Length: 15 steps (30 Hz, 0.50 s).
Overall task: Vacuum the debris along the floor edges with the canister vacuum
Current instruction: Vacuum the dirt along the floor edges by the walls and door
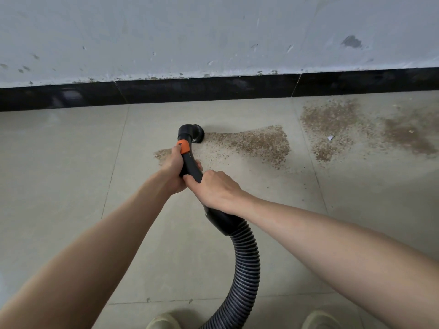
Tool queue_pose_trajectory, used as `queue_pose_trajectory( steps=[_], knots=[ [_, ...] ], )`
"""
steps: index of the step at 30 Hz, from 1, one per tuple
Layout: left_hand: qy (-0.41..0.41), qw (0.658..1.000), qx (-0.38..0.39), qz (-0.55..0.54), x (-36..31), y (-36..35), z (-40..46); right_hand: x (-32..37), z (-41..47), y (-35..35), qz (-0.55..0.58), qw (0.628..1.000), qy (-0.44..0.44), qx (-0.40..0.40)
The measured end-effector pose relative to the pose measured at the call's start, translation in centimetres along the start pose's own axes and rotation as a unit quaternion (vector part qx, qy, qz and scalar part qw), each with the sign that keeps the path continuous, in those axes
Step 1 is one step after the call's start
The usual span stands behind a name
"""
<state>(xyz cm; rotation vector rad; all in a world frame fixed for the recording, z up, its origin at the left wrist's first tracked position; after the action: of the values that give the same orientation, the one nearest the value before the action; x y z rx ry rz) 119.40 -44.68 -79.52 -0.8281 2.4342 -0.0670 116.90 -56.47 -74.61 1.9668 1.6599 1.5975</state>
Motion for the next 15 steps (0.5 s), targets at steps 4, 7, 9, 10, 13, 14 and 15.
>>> queue_pose_trajectory(
  steps=[4, 7, 9, 10, 13, 14, 15],
  knots=[
    [0.010, 1.000, 0.007, -0.020, 1.2, -1.0, 0.2, -1.5, -0.9, 0.3, -0.005, 1.000, 0.006, 0.007],
    [0.015, 1.000, 0.004, -0.019, 2.0, -1.8, 0.0, -2.5, -1.5, 0.6, -0.001, 1.000, 0.008, 0.002],
    [0.015, 1.000, 0.005, -0.010, 2.2, -2.3, 0.0, -2.9, -1.7, 0.8, 0.001, 1.000, 0.008, -0.004],
    [0.016, 1.000, 0.005, -0.007, 2.3, -2.4, 0.1, -3.1, -1.8, 0.9, 0.002, 1.000, 0.007, -0.006],
    [0.014, 1.000, 0.003, -0.001, 2.4, -2.9, 0.2, -3.4, -1.9, 1.1, 0.000, 1.000, 0.006, -0.010],
    [0.014, 1.000, 0.003, 0.001, 2.5, -3.0, 0.2, -3.6, -2.0, 1.1, 0.000, 1.000, 0.005, -0.011],
    [0.013, 1.000, 0.005, 0.002, 2.5, -3.2, 0.3, -3.7, -2.0, 1.2, 0.001, 1.000, 0.003, -0.011]
  ],
)
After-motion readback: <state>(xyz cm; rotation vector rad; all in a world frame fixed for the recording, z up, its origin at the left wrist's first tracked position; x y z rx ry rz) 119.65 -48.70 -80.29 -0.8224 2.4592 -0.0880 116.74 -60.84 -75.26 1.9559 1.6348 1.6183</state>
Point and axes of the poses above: each hand's wrist, its own z-axis towards the middle knuckle, its own y-axis out of the back of the hand, x = y × z, the point moved 2 cm from there along z, towards the middle knuckle, and after that the axes turned 6 degrees about y, right-handed, at the moved point
